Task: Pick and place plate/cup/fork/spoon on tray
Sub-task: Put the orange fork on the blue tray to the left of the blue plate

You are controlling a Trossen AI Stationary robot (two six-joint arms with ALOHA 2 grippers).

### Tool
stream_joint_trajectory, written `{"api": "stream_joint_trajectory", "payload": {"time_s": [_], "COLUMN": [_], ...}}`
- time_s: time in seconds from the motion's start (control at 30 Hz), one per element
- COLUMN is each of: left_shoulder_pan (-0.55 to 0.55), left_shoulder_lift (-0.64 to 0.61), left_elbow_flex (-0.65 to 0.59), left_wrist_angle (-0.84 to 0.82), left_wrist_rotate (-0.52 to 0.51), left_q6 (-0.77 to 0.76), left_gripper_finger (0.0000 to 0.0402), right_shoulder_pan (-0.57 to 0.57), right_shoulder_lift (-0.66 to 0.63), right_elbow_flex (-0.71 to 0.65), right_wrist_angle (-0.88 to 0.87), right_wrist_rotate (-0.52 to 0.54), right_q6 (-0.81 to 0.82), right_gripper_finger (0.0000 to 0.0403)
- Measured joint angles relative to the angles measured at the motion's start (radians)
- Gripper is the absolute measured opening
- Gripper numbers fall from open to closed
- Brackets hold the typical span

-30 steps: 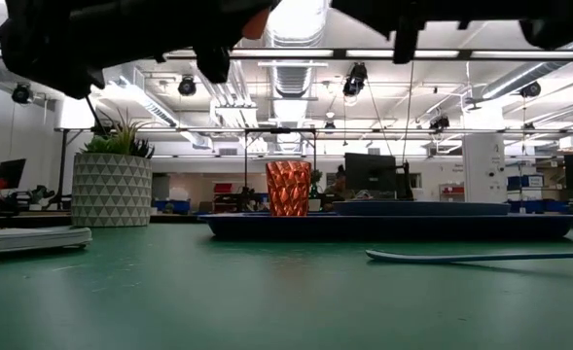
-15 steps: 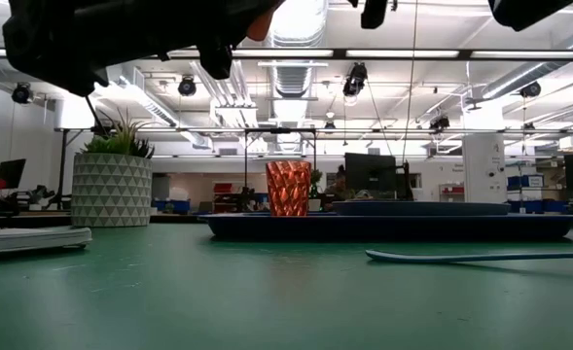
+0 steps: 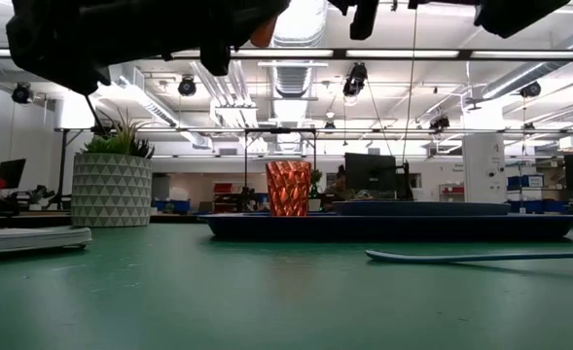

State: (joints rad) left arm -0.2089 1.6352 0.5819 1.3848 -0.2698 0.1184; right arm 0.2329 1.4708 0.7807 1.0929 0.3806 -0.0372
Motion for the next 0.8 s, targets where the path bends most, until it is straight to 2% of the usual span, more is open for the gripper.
{"api": "stream_joint_trajectory", "payload": {"time_s": [0.2,0.37,0.63,0.8], "left_shoulder_pan": [0.002,0.005,0.006,0.006], "left_shoulder_lift": [0.001,0.001,0.001,0.001], "left_elbow_flex": [0.000,0.000,0.000,-0.002], "left_wrist_angle": [-0.024,-0.033,-0.034,-0.033], "left_wrist_rotate": [-0.030,-0.031,-0.031,-0.034], "left_q6": [0.000,-0.005,-0.007,-0.010], "left_gripper_finger": [0.0000,0.0000,0.0002,0.0037], "right_shoulder_pan": [-0.005,-0.006,-0.007,-0.011], "right_shoulder_lift": [-0.001,-0.001,-0.002,-0.002], "right_elbow_flex": [0.000,0.000,0.000,0.000], "right_wrist_angle": [-0.004,-0.015,-0.019,-0.025], "right_wrist_rotate": [-0.040,-0.041,-0.041,-0.041], "right_q6": [0.000,-0.021,-0.005,0.006], "right_gripper_finger": [0.0078,0.0018,0.0009,0.0008]}}
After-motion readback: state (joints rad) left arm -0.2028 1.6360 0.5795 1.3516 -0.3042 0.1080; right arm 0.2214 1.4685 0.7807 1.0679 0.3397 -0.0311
